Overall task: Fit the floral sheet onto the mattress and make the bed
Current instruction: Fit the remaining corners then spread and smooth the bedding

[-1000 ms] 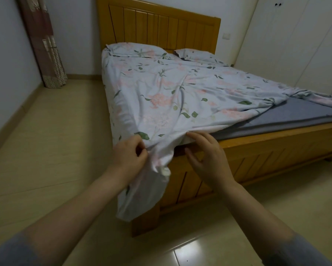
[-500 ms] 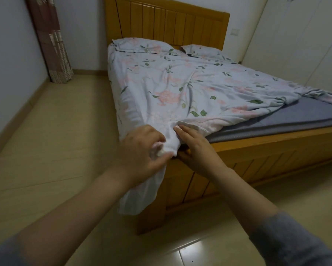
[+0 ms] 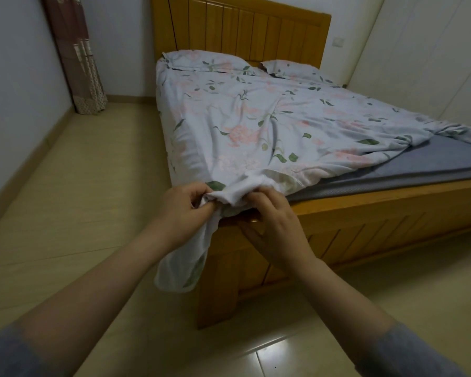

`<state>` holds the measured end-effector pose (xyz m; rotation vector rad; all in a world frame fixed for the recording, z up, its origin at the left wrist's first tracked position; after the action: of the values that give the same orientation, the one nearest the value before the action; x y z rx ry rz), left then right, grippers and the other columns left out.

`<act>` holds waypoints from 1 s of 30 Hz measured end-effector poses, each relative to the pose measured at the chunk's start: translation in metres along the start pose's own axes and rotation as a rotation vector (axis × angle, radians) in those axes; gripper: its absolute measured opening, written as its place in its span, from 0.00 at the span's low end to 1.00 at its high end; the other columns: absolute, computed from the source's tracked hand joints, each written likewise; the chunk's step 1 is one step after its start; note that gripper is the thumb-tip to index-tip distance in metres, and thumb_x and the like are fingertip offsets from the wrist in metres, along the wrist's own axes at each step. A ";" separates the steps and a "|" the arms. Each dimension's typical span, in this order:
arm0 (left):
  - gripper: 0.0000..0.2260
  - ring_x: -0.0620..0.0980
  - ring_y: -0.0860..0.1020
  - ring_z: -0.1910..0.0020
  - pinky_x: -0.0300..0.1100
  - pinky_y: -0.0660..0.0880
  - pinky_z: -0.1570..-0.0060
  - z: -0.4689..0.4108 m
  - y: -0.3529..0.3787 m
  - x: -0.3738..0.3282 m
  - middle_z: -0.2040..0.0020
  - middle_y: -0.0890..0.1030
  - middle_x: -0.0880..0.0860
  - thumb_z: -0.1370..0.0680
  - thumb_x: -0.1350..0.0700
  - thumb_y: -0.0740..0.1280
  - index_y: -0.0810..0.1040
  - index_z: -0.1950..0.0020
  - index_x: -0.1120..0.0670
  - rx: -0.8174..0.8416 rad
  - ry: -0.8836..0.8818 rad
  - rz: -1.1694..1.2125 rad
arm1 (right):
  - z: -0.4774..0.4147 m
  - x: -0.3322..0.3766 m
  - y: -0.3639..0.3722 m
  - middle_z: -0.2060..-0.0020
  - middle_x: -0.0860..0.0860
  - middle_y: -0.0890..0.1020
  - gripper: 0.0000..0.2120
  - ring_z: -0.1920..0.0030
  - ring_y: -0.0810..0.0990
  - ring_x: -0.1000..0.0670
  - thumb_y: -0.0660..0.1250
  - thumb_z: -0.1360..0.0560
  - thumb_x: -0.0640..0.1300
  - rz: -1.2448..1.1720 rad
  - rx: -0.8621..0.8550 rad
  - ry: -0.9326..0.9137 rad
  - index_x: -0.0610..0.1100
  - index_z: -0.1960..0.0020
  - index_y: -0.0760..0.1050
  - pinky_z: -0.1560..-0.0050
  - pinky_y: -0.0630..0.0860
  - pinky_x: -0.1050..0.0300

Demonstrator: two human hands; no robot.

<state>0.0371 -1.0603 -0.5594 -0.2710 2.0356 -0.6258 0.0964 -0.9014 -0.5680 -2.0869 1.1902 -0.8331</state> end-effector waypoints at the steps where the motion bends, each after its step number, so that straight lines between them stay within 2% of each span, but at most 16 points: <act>1: 0.09 0.43 0.71 0.72 0.31 0.64 0.72 0.001 0.000 -0.001 0.72 0.76 0.45 0.25 0.54 0.70 0.78 0.65 0.47 0.025 0.007 0.045 | -0.004 0.000 -0.001 0.38 0.47 0.73 0.22 0.38 0.71 0.50 0.70 0.28 0.46 -0.003 -0.026 0.021 0.43 0.36 0.71 0.35 0.71 0.57; 2: 0.07 0.44 0.72 0.72 0.32 0.65 0.71 0.002 -0.001 -0.001 0.71 0.77 0.46 0.25 0.53 0.69 0.80 0.64 0.48 0.046 0.010 0.078 | -0.009 -0.002 -0.002 0.36 0.47 0.72 0.25 0.35 0.69 0.49 0.70 0.28 0.47 -0.006 -0.044 0.048 0.42 0.34 0.69 0.33 0.68 0.57; 4: 0.08 0.49 0.72 0.70 0.39 0.66 0.69 0.003 -0.003 0.000 0.69 0.77 0.52 0.24 0.52 0.68 0.82 0.60 0.54 0.070 0.024 0.105 | -0.020 -0.005 -0.002 0.36 0.47 0.72 0.24 0.36 0.70 0.48 0.70 0.28 0.45 0.003 -0.046 0.076 0.43 0.34 0.70 0.34 0.70 0.54; 7: 0.17 0.46 0.69 0.70 0.38 0.63 0.69 0.008 -0.007 0.005 0.69 0.73 0.59 0.25 0.45 0.64 0.80 0.60 0.59 0.079 0.018 0.116 | -0.029 -0.008 -0.006 0.44 0.47 0.79 0.15 0.44 0.76 0.47 0.69 0.28 0.39 0.041 -0.058 0.069 0.43 0.42 0.76 0.46 0.76 0.51; 9: 0.21 0.43 0.67 0.71 0.35 0.61 0.71 0.013 -0.009 0.008 0.71 0.71 0.56 0.25 0.42 0.62 0.78 0.63 0.60 0.072 0.016 0.096 | -0.029 -0.012 -0.012 0.47 0.48 0.81 0.11 0.48 0.78 0.48 0.67 0.26 0.39 0.041 -0.048 0.056 0.43 0.44 0.79 0.51 0.78 0.51; 11: 0.20 0.43 0.68 0.72 0.35 0.61 0.72 0.015 -0.012 0.011 0.73 0.70 0.48 0.24 0.42 0.62 0.75 0.67 0.56 0.050 0.043 0.026 | -0.024 -0.016 -0.018 0.46 0.49 0.82 0.12 0.47 0.79 0.50 0.66 0.24 0.41 -0.006 0.002 0.040 0.44 0.41 0.79 0.49 0.78 0.53; 12: 0.19 0.44 0.69 0.72 0.35 0.61 0.73 0.015 -0.014 0.012 0.74 0.71 0.47 0.24 0.41 0.62 0.74 0.68 0.52 0.042 0.054 -0.013 | -0.020 -0.017 -0.023 0.46 0.50 0.82 0.12 0.48 0.79 0.51 0.64 0.23 0.42 -0.029 0.027 0.031 0.45 0.41 0.79 0.49 0.78 0.55; 14: 0.17 0.45 0.71 0.71 0.35 0.62 0.73 0.014 -0.014 0.012 0.73 0.73 0.46 0.23 0.40 0.61 0.74 0.68 0.47 0.040 0.079 -0.117 | -0.014 -0.020 -0.032 0.55 0.51 0.83 0.11 0.56 0.79 0.54 0.61 0.22 0.47 -0.064 0.057 0.020 0.45 0.47 0.81 0.58 0.75 0.58; 16: 0.19 0.46 0.70 0.71 0.38 0.63 0.72 0.015 -0.014 0.006 0.71 0.73 0.46 0.23 0.38 0.58 0.76 0.64 0.50 -0.010 0.162 -0.294 | -0.011 -0.023 -0.043 0.69 0.53 0.76 0.16 0.67 0.72 0.55 0.58 0.22 0.53 -0.152 0.050 0.079 0.44 0.60 0.76 0.68 0.68 0.58; 18: 0.15 0.44 0.70 0.66 0.36 0.64 0.68 0.019 -0.016 -0.012 0.63 0.73 0.45 0.23 0.40 0.60 0.77 0.56 0.51 -0.125 0.276 -0.390 | -0.011 -0.028 -0.054 0.74 0.55 0.69 0.17 0.72 0.67 0.56 0.58 0.22 0.53 -0.294 0.025 0.183 0.50 0.68 0.68 0.71 0.62 0.61; 20: 0.14 0.45 0.71 0.57 0.34 0.64 0.59 0.028 -0.013 -0.033 0.55 0.74 0.48 0.24 0.44 0.64 0.77 0.48 0.53 -0.211 0.387 -0.382 | -0.013 -0.031 -0.061 0.76 0.55 0.67 0.17 0.72 0.65 0.56 0.58 0.22 0.52 -0.342 0.017 0.232 0.53 0.69 0.65 0.71 0.59 0.62; 23: 0.18 0.49 0.72 0.52 0.37 0.67 0.52 0.041 0.008 -0.057 0.51 0.77 0.54 0.27 0.43 0.68 0.78 0.47 0.56 -0.187 0.541 -0.420 | -0.016 -0.030 -0.063 0.76 0.54 0.65 0.18 0.73 0.65 0.56 0.58 0.21 0.51 -0.323 0.055 0.240 0.50 0.70 0.65 0.70 0.59 0.59; 25: 0.21 0.51 0.73 0.50 0.41 0.71 0.50 0.044 0.027 -0.058 0.49 0.77 0.54 0.29 0.41 0.68 0.77 0.46 0.56 -0.109 0.520 -0.484 | -0.018 -0.029 -0.063 0.76 0.54 0.65 0.18 0.73 0.65 0.56 0.58 0.22 0.52 -0.317 0.059 0.239 0.50 0.70 0.66 0.70 0.59 0.59; 26: 0.20 0.51 0.73 0.49 0.42 0.72 0.50 0.043 0.033 -0.055 0.48 0.76 0.54 0.29 0.43 0.69 0.76 0.45 0.55 -0.100 0.479 -0.487 | -0.020 -0.029 -0.063 0.76 0.54 0.66 0.18 0.73 0.65 0.55 0.59 0.21 0.52 -0.324 0.058 0.240 0.49 0.69 0.69 0.70 0.60 0.58; 28: 0.13 0.51 0.74 0.51 0.42 0.72 0.52 0.037 0.033 -0.054 0.50 0.76 0.53 0.29 0.52 0.71 0.76 0.48 0.55 -0.126 0.402 -0.420 | -0.019 -0.030 -0.065 0.75 0.52 0.69 0.18 0.72 0.67 0.53 0.60 0.21 0.50 -0.332 0.050 0.248 0.45 0.67 0.73 0.69 0.62 0.57; 30: 0.07 0.50 0.74 0.56 0.41 0.71 0.57 0.030 0.030 -0.054 0.54 0.76 0.52 0.28 0.60 0.70 0.76 0.52 0.56 -0.143 0.362 -0.340 | -0.016 -0.030 -0.066 0.75 0.53 0.70 0.16 0.72 0.67 0.54 0.61 0.21 0.50 -0.313 0.038 0.253 0.46 0.66 0.73 0.70 0.63 0.60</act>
<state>0.0924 -1.0213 -0.5483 -0.6366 2.4107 -0.7821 0.1060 -0.8500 -0.5156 -2.2177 0.9722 -1.2847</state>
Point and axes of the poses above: each hand's wrist, its own z-axis away from the middle knuckle, its own y-axis out of the palm, x = y × z, the point moved 7 cm from there along -z, towards the middle knuckle
